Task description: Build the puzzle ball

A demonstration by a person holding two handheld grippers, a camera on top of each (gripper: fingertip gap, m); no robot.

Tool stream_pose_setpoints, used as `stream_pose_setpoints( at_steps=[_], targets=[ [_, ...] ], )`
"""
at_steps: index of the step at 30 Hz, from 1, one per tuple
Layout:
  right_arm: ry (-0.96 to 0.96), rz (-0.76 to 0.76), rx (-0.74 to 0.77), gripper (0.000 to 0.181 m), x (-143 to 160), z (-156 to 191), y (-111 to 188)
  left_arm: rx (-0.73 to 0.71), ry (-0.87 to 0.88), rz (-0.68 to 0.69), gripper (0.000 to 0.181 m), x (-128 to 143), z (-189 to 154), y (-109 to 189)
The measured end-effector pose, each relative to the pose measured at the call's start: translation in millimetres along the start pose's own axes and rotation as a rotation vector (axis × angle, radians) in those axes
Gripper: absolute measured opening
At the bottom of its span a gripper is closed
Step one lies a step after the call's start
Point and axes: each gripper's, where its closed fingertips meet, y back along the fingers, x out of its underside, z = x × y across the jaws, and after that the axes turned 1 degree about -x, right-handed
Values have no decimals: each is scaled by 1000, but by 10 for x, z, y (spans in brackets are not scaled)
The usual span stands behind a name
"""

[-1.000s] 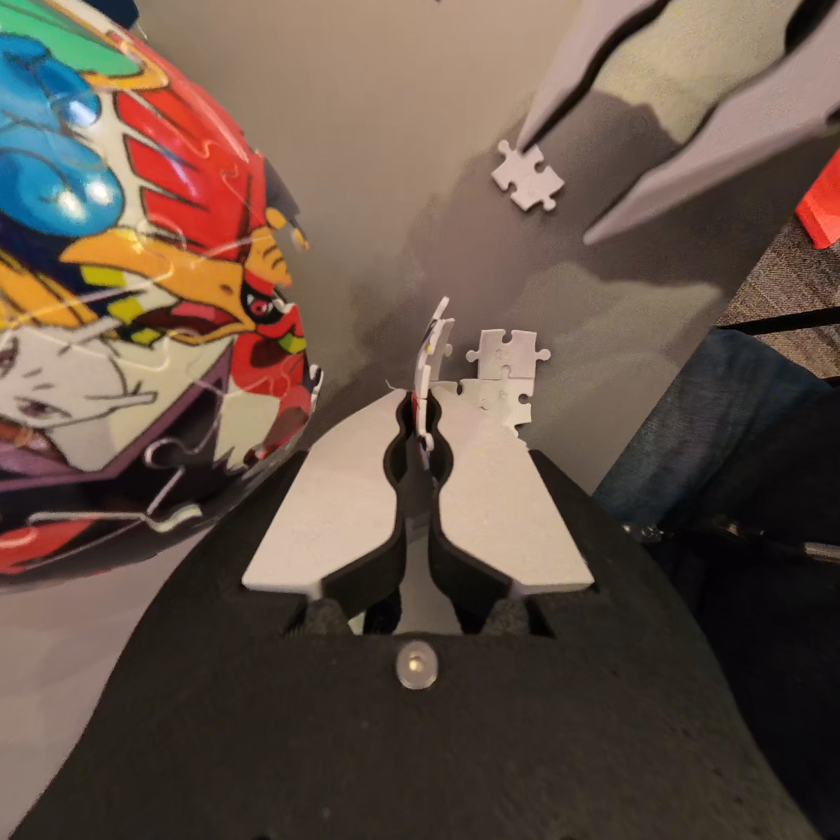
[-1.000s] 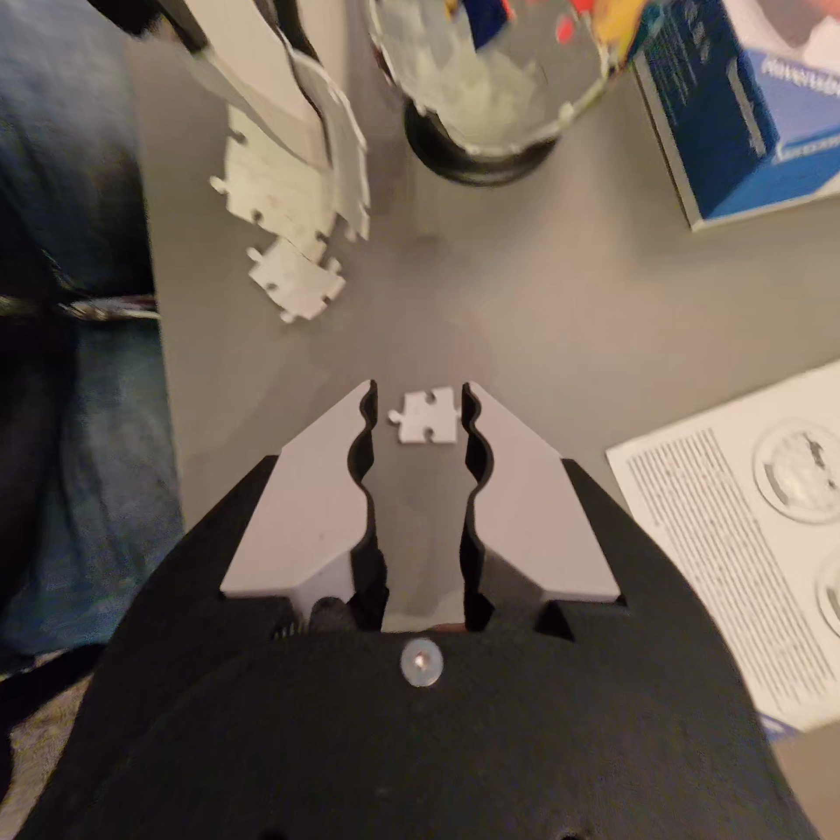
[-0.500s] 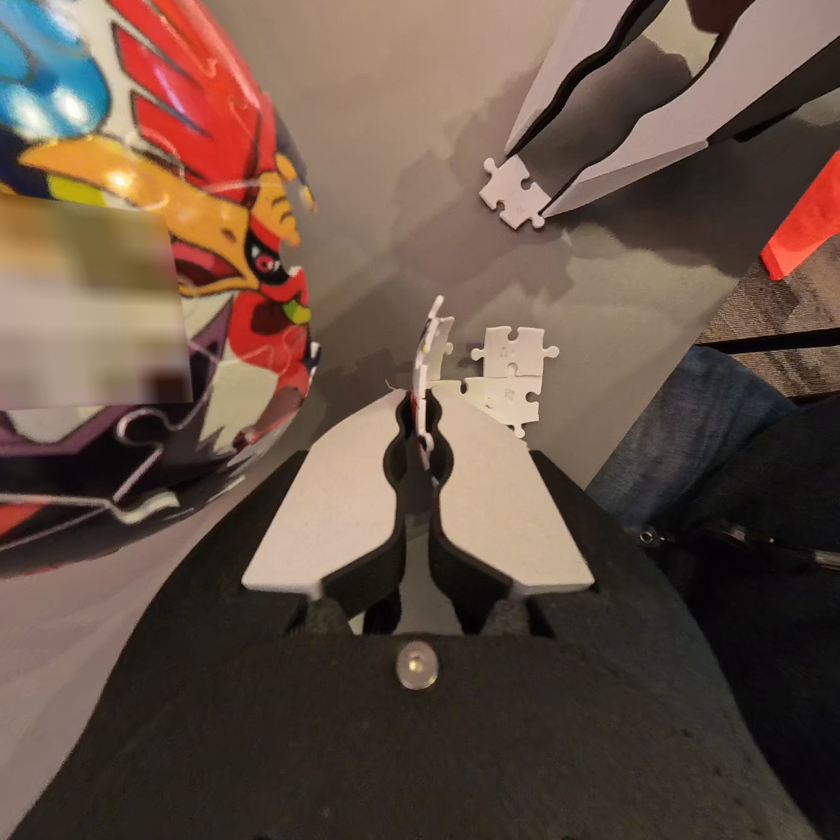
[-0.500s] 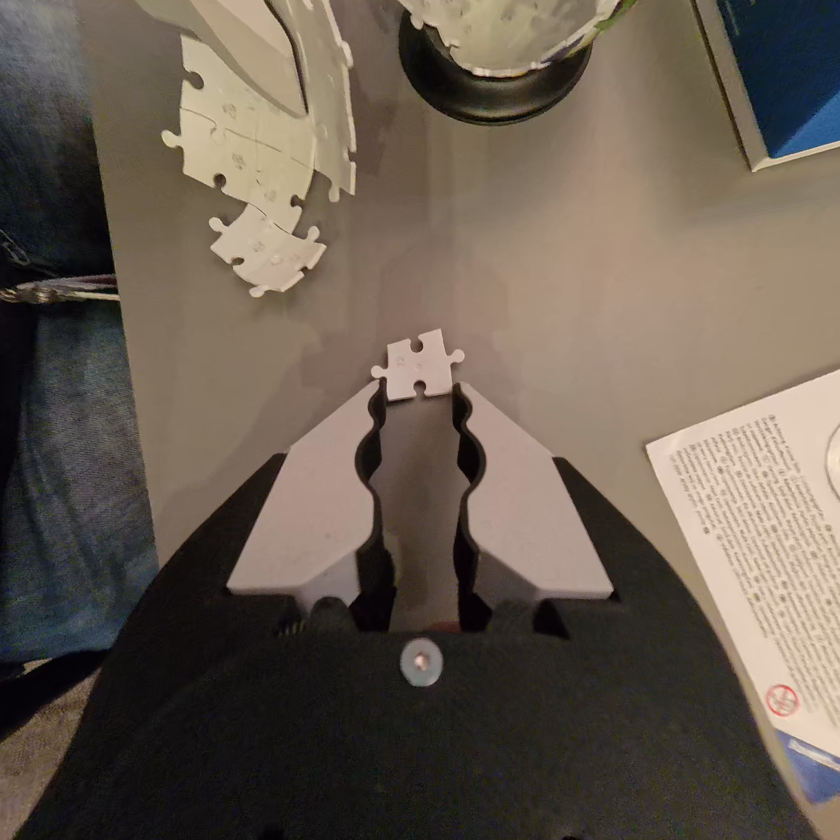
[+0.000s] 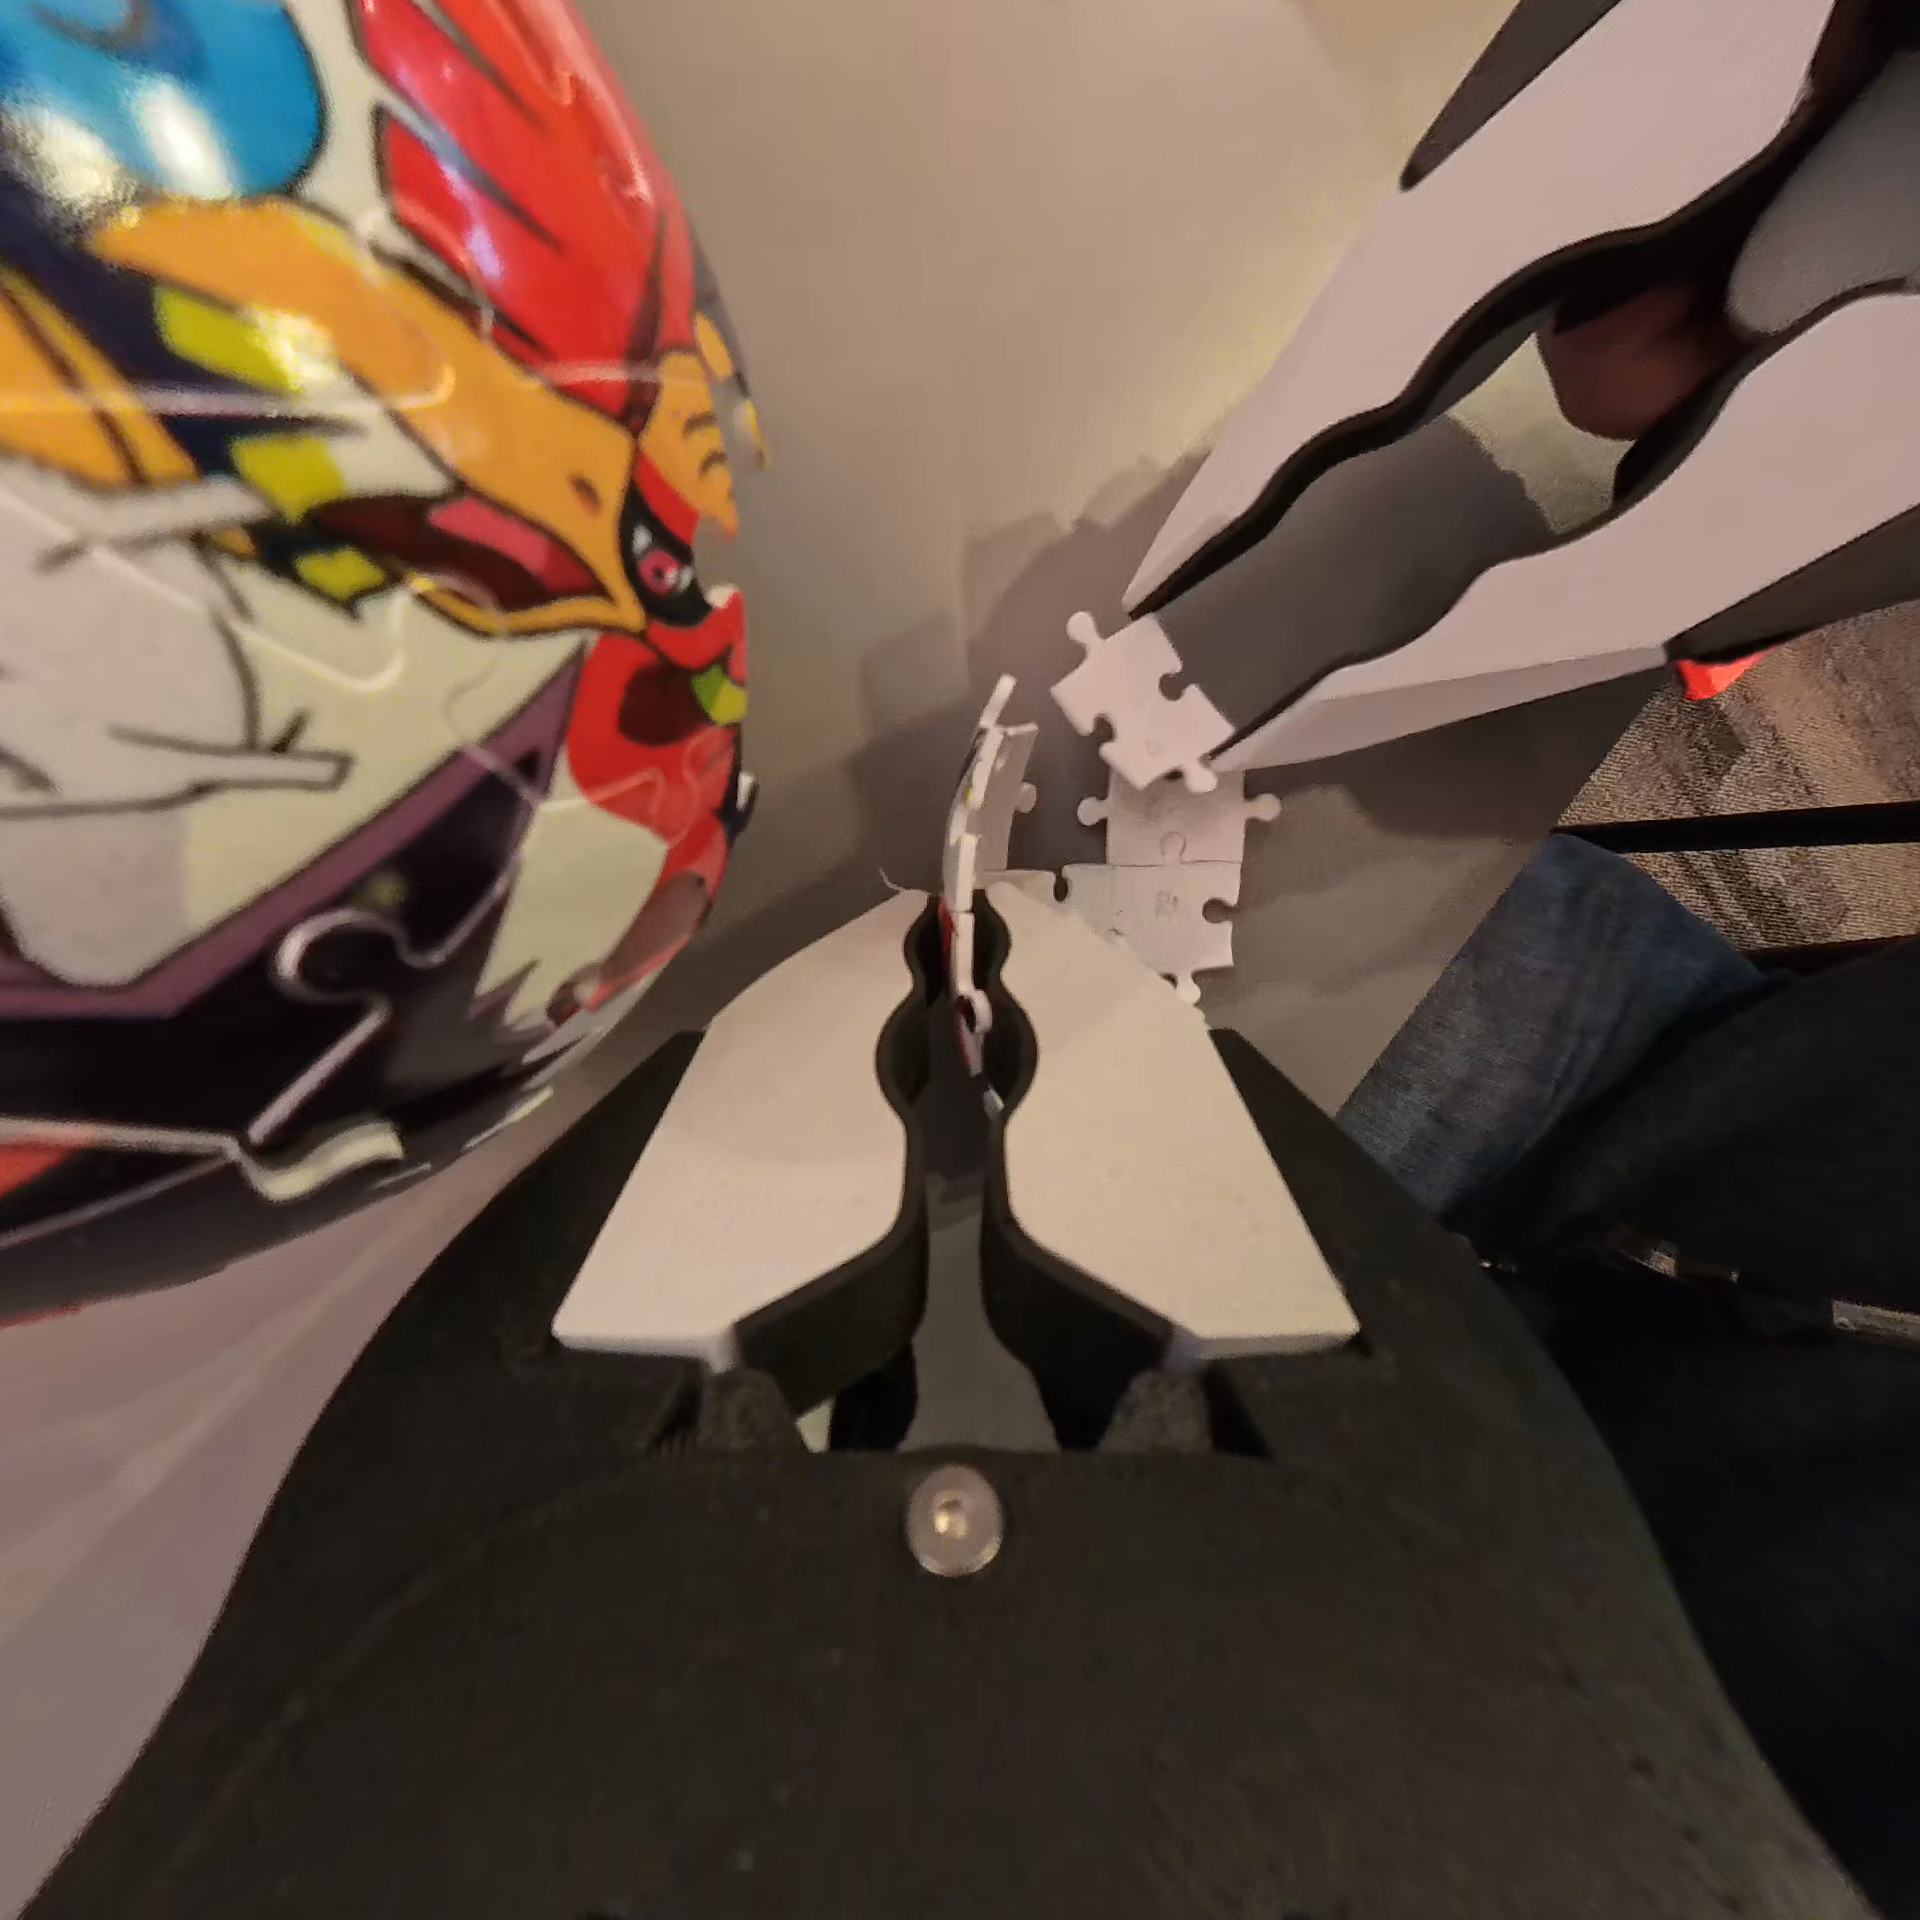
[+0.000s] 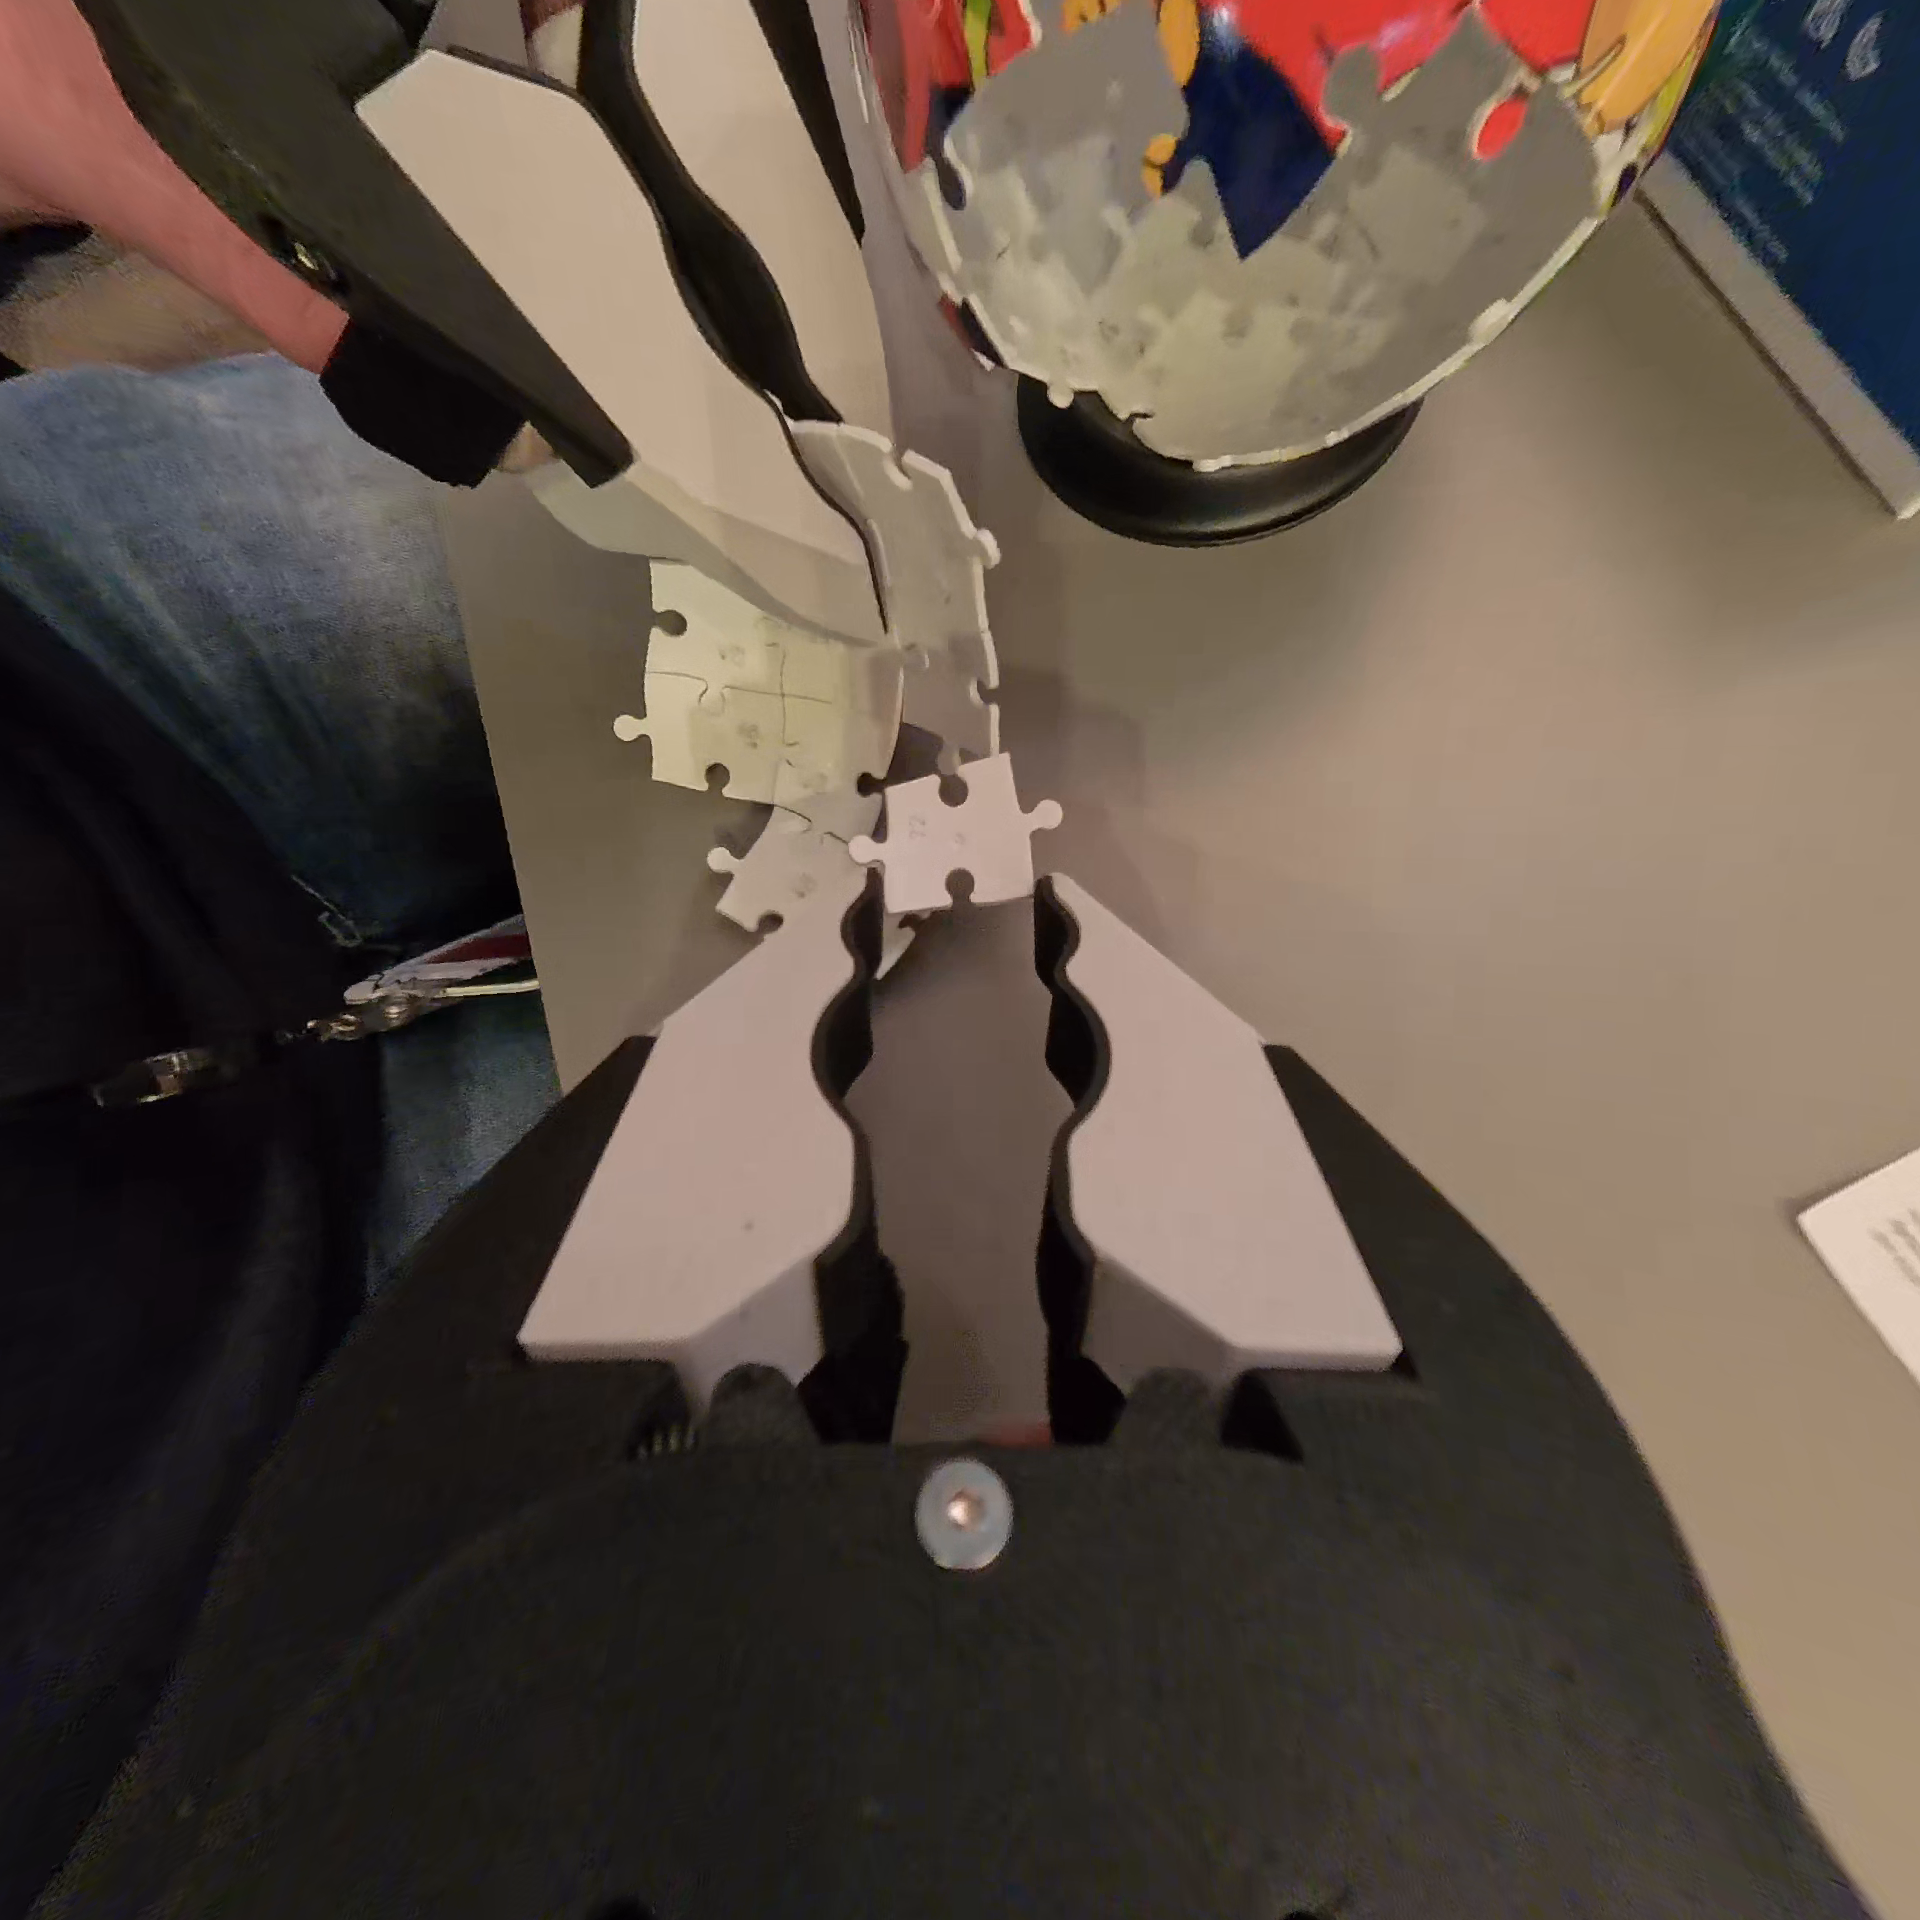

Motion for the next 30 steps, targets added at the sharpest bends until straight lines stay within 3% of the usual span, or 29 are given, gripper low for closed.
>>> stream_pose_setpoints(
  at_steps=[10,15,22,24,27,30],
  targets=[
    [-8,-9,-6,27,0,27,0,2,-2,-1,4,-9,-3,-7],
    [179,71,-82,27,80,22,178,4,-10,3,4,-16,-5,-10],
    [505,274,-165,27,456,-183,357,-1,-26,14,4,-32,-7,3],
    [554,313,-105,34,502,-315,323,0,-28,17,4,-34,-8,-4],
    [452,267,-63,38,416,-301,390,-2,-34,20,4,-46,-11,-5],
    [209,200,23,34,394,-313,454,-4,-30,19,4,-43,-7,-3]
  ],
)
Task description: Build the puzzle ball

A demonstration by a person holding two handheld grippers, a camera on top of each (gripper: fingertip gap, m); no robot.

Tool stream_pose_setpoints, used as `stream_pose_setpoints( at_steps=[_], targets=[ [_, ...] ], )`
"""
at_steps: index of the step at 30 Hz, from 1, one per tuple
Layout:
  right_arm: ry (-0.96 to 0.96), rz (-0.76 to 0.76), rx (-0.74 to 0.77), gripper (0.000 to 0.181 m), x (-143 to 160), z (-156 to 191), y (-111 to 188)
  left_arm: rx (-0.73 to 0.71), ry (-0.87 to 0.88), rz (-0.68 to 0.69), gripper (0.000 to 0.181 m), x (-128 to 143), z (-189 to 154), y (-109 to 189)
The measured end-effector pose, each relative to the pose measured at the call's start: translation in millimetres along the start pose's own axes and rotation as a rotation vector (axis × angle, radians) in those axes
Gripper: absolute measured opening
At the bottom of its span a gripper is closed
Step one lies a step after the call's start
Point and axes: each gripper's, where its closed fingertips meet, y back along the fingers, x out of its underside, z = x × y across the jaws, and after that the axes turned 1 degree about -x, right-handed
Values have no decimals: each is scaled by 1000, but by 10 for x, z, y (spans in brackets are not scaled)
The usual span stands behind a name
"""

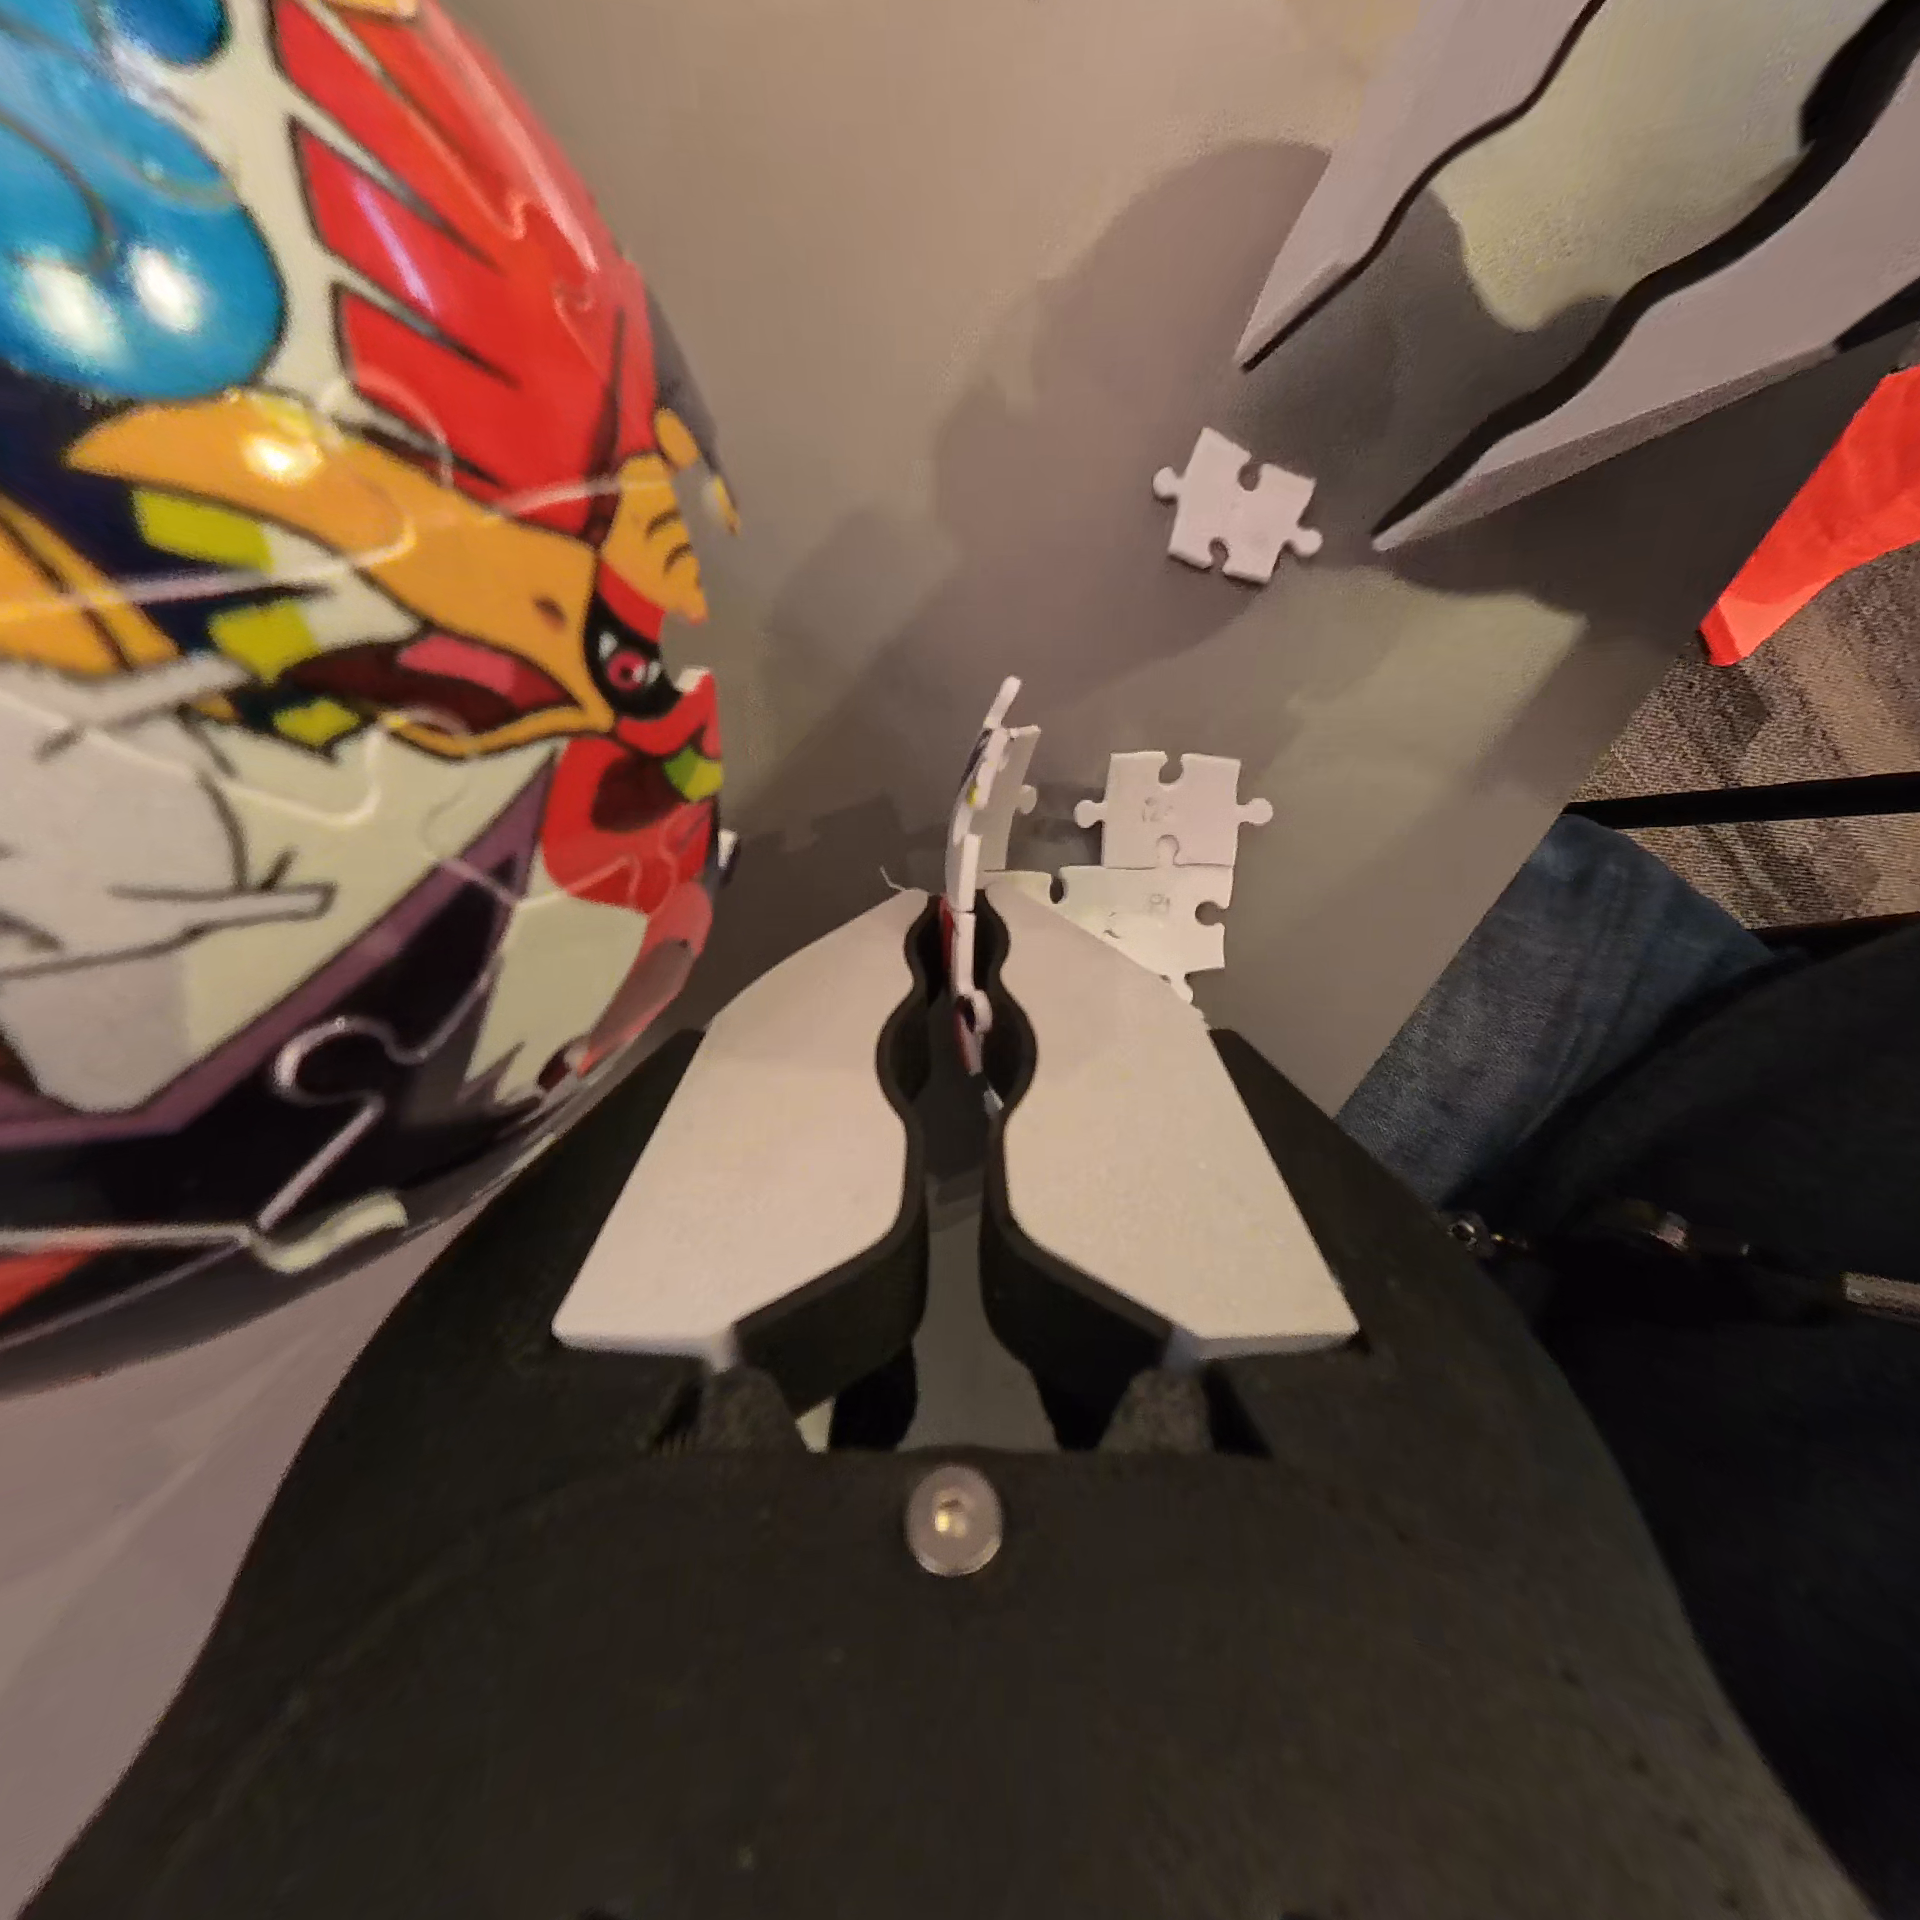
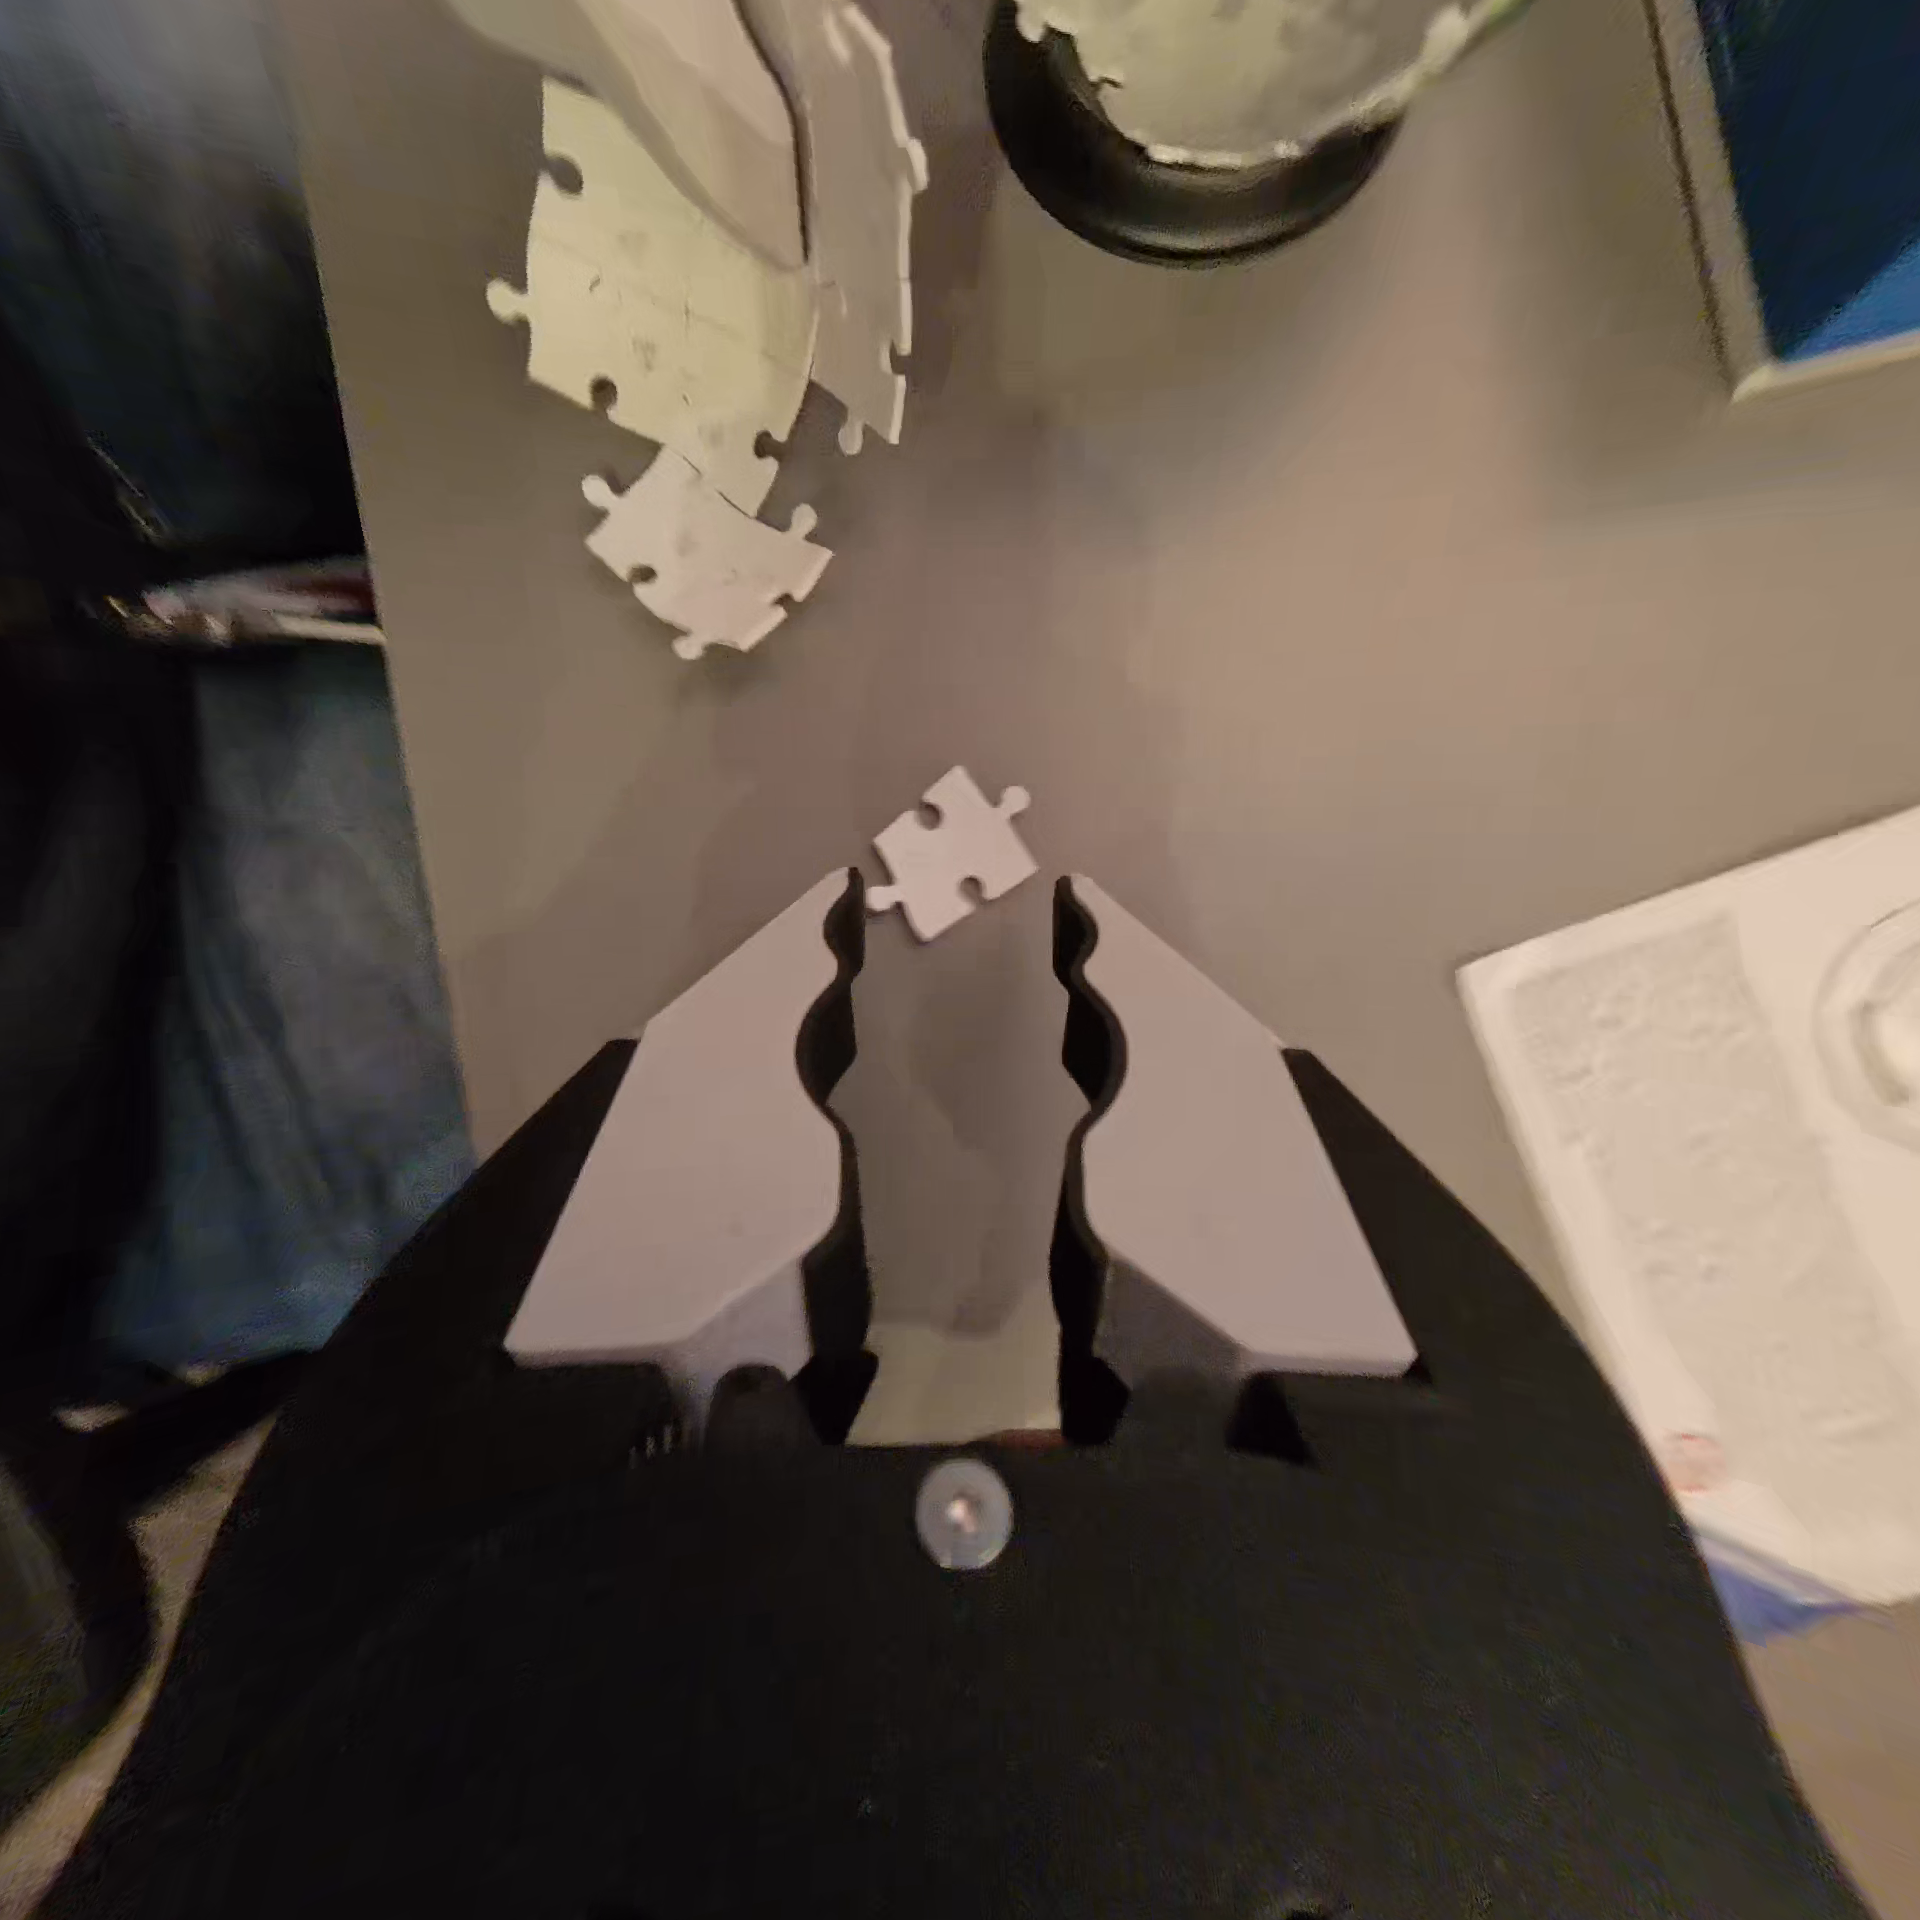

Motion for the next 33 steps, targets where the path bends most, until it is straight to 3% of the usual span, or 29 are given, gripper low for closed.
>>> stream_pose_setpoints(
  at_steps=[2,4,8,14,24,33],
  targets=[
    [-125,-11,25,38,51,96,-60,1,-2,0,4,0,-2,2],
    [-198,18,148,39,157,53,-139,-1,-10,1,4,-6,-8,1],
    [-249,-28,286,23,156,-19,-124,4,-18,-2,4,-21,-26,-15],
    [-250,-80,274,3,150,-17,-132,4,-19,-8,4,-18,-40,-13],
    [-107,-138,201,2,28,-21,-57,5,-25,-2,4,-34,-54,-27],
    [274,-116,145,2,-382,257,-141,12,-28,14,4,-47,-58,-33]
  ],
)
